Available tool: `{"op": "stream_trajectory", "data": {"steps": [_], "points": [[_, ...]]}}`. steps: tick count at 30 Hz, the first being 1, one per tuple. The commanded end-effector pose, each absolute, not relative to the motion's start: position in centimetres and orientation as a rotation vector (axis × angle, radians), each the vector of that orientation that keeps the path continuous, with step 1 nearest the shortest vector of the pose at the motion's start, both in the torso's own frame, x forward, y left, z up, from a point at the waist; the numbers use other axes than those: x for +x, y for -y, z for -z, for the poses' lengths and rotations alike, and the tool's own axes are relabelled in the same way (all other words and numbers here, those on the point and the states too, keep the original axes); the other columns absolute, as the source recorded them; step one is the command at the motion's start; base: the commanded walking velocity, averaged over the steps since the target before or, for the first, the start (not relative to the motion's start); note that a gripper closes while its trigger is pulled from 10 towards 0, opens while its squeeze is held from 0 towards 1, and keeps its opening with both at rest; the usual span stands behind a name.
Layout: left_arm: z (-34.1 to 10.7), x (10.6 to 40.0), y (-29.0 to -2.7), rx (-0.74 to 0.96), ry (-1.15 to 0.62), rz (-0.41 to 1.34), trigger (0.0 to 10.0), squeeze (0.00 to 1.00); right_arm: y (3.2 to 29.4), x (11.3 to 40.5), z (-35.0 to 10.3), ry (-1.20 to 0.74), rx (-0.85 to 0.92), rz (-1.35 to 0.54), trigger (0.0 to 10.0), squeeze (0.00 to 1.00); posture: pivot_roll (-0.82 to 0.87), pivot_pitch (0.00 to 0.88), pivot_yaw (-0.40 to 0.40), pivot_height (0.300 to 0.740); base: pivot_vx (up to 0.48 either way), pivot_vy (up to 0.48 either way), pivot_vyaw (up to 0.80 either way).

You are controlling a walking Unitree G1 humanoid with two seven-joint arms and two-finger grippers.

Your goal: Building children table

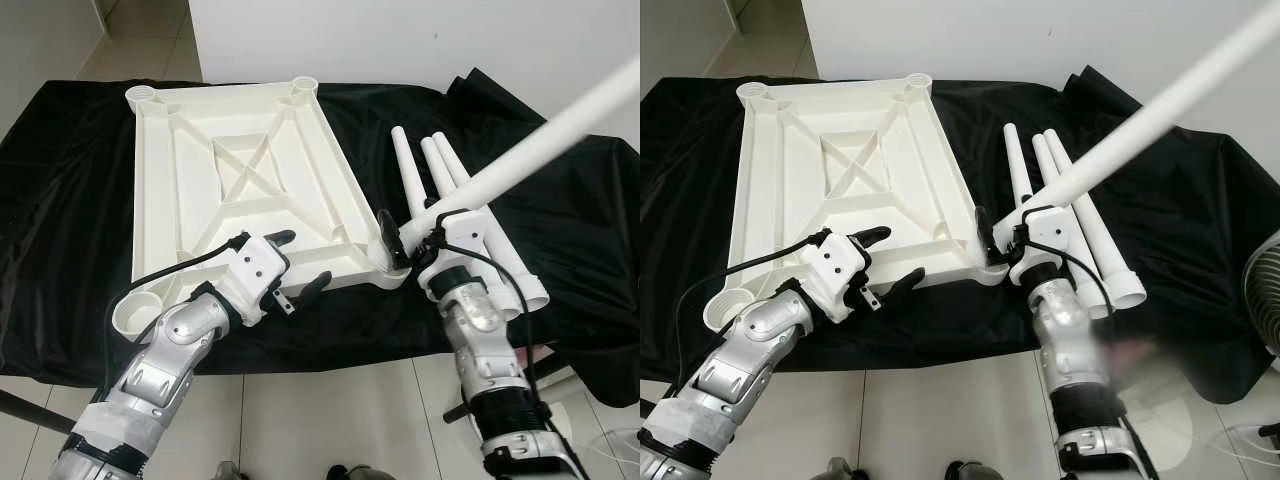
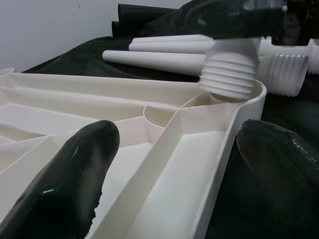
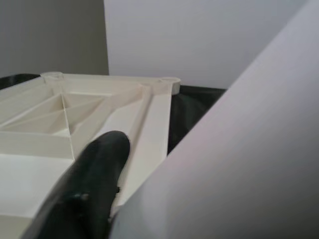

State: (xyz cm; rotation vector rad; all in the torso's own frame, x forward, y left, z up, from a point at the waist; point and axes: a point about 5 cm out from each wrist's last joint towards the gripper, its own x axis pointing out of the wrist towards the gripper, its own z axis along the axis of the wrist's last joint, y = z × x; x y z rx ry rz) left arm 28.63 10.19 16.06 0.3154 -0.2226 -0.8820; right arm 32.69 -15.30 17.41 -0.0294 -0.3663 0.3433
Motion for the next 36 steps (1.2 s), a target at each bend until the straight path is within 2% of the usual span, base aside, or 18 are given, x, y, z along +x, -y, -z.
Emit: {"op": "stream_trajectory", "data": {"steps": [1,14,15,24,36], "points": [[-15.8,28.4,-9.8,0.333,0.21,0.964,10.0,0.0,15.6,32.9,-18.0,0.376,-0.026,-0.37,0.0,0.0,0.03,0.083,-0.032,0.74,0.0,0.0,0.0],[-16.0,28.6,-10.0,0.334,0.209,0.95,10.0,0.0,16.1,33.5,-18.0,0.333,-0.058,-0.471,0.0,0.0,0.04,0.093,-0.03,0.74,0.0,0.0,0.0],[-16.0,28.7,-10.1,0.334,0.21,0.948,10.0,0.0,16.1,33.5,-17.9,0.324,-0.066,-0.472,10.0,0.0,0.04,0.093,-0.03,0.74,0.0,0.0,0.0],[-16.1,28.8,-10.1,0.336,0.212,0.947,10.0,0.0,15.6,33.2,-17.7,0.341,-0.103,-0.499,10.0,0.0,0.04,0.095,-0.029,0.74,0.0,0.0,0.0],[-16.1,28.8,-10.1,0.334,0.211,0.947,10.0,0.0,14.0,32.6,-16.0,0.35,0.009,-0.5,10.0,0.0,0.04,0.098,-0.021,0.74,0.0,0.0,0.0]]}}
